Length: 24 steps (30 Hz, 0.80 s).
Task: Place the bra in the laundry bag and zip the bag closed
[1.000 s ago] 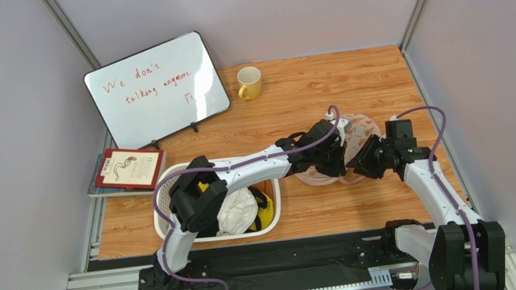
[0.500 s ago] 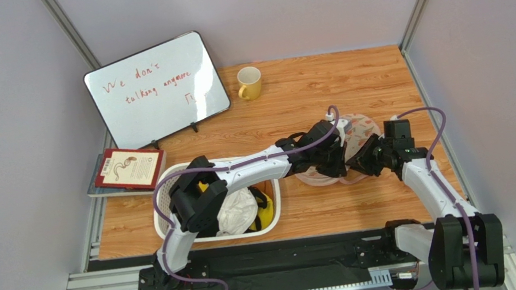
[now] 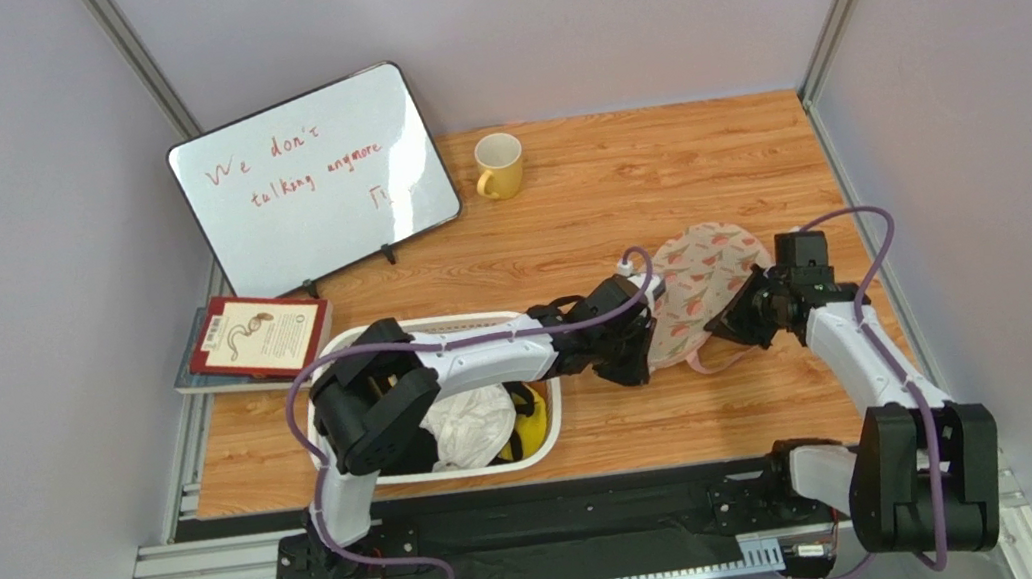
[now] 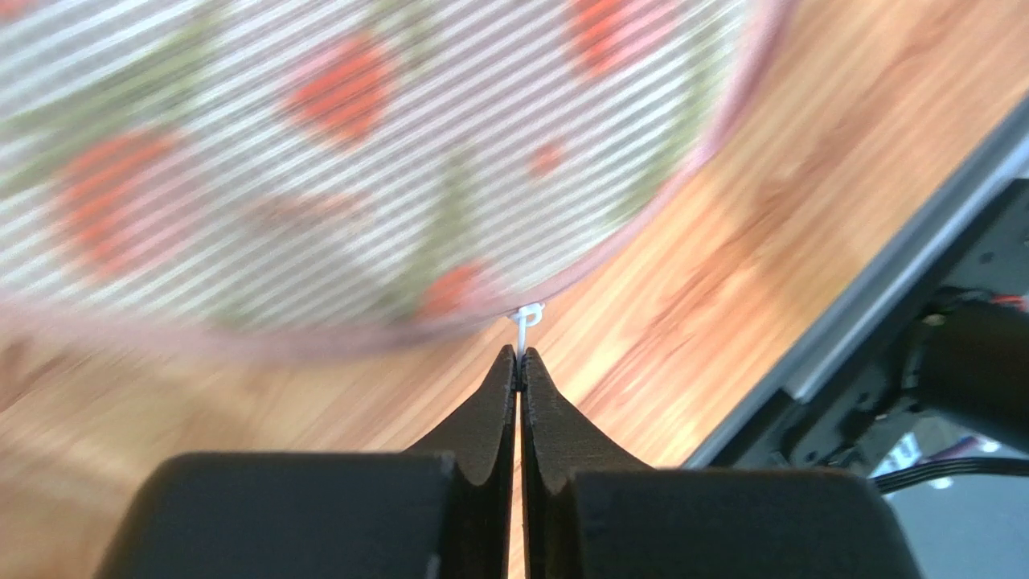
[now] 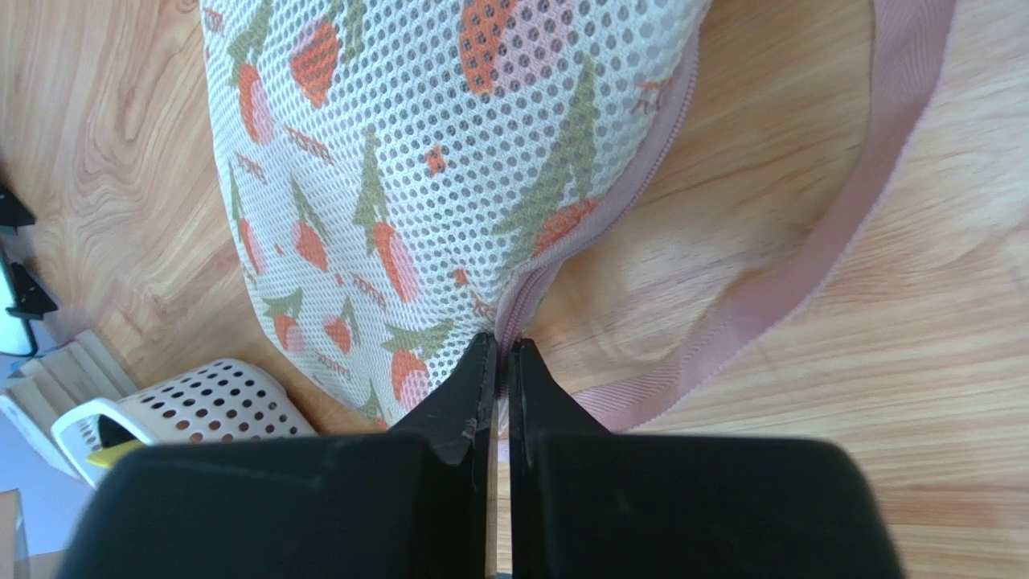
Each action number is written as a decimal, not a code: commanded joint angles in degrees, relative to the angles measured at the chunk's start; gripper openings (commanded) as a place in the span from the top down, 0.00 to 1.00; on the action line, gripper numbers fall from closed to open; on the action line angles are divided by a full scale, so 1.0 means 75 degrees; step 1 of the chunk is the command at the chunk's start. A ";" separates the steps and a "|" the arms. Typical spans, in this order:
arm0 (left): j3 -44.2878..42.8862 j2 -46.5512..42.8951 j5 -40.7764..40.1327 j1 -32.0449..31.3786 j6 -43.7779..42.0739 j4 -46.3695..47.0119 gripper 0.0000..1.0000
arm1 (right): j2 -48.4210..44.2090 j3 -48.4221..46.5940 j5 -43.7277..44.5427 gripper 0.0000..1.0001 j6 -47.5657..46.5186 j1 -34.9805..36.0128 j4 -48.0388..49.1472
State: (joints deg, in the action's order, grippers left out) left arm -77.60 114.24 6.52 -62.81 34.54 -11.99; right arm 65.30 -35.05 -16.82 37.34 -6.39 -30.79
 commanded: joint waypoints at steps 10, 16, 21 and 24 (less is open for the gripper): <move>-0.0995 -0.0127 0.0208 -0.0285 -0.0516 -0.0288 1.00 | 0.1054 -0.1407 0.0065 0.96 -0.0503 0.0454 0.0424; -0.1781 0.0249 0.0384 -0.0274 -0.0411 -0.0288 1.00 | 0.1770 -0.2229 0.0027 0.72 -0.0959 0.0735 -0.0195; -0.1923 0.0389 0.0396 -0.0157 -0.0352 -0.0312 1.00 | 0.1010 -0.1844 0.0542 0.57 -0.0808 0.0724 -0.1027; -0.1864 0.0402 0.0431 -0.0087 -0.0294 -0.0253 1.00 | 0.0249 -0.1330 0.0684 0.43 -0.0713 0.0724 -0.1344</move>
State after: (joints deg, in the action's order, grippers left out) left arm -90.17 116.55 8.99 -64.36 32.47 -14.76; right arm 74.48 -48.45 -13.91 31.62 -1.04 -35.66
